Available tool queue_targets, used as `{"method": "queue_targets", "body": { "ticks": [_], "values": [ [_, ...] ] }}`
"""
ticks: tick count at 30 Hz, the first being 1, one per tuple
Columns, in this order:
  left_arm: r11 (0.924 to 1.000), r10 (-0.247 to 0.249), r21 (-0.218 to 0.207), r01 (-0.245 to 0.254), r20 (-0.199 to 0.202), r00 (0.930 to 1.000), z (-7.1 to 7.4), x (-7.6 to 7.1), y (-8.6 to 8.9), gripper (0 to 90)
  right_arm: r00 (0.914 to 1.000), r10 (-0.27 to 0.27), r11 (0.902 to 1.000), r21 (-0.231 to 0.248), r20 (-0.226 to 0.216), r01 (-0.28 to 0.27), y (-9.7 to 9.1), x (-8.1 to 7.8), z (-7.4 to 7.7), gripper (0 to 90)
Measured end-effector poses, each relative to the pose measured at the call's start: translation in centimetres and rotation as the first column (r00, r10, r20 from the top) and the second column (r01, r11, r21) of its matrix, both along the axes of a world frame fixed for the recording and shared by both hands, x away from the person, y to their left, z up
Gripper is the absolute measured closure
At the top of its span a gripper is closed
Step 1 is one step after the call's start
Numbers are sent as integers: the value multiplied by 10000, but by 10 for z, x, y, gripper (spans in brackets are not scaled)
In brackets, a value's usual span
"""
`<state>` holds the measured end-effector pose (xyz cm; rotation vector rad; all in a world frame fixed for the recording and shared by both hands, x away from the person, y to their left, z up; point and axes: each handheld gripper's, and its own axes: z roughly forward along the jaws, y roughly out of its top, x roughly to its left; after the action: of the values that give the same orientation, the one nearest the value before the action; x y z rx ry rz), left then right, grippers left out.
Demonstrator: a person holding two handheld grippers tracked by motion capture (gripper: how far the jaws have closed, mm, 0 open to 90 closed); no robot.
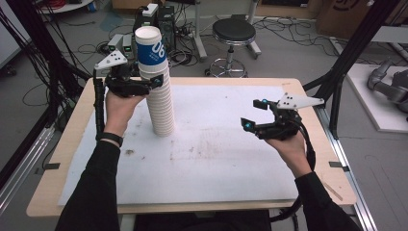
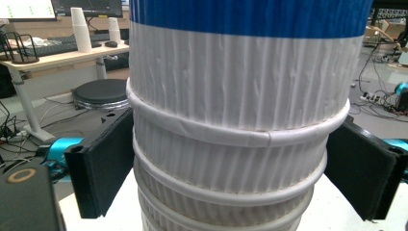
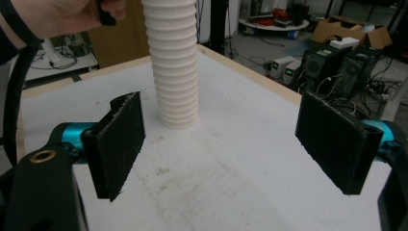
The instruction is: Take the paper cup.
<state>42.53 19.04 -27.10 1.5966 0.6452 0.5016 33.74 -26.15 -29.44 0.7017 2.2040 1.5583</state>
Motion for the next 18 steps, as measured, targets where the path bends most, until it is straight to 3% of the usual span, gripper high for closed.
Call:
{"method": "queue_targets", "body": {
  "ticks": [5, 10, 11, 12, 14, 18],
  "values": [
    [10000, 19, 19, -19, -10, 10000, 0, 0, 0, 108, 9997, 187, 9998, 22, 125, -188, 10, 8, 21, 178],
    [10000, 32, 4, -32, -17, 10000, 0, 0, 0, 109, 9982, 491, 9988, 16, 351, -492, 33, 24, 53, 178],
    [10000, 32, 4, -32, -17, 10000, 0, 0, 0, 109, 9982, 491, 9988, 16, 351, -492, 33, 24, 53, 178],
    [10000, 33, 16, -33, -16, 10000, 0, 0, 0, 109, 9972, 611, 9981, -50, 436, -610, 43, 29, 62, 178],
    [10000, 30, 1, -30, -4, 10000, 0, 0, 0, 109, 9972, 609, 9981, -92, 444, -605, 47, 31, 66, 178],
    [10000, 45, 11, -45, -7, 10000, 0, 0, -1, 109, 9939, 975, 9951, 137, 517, -983, 73, 44, 81, 178]
  ]
}}
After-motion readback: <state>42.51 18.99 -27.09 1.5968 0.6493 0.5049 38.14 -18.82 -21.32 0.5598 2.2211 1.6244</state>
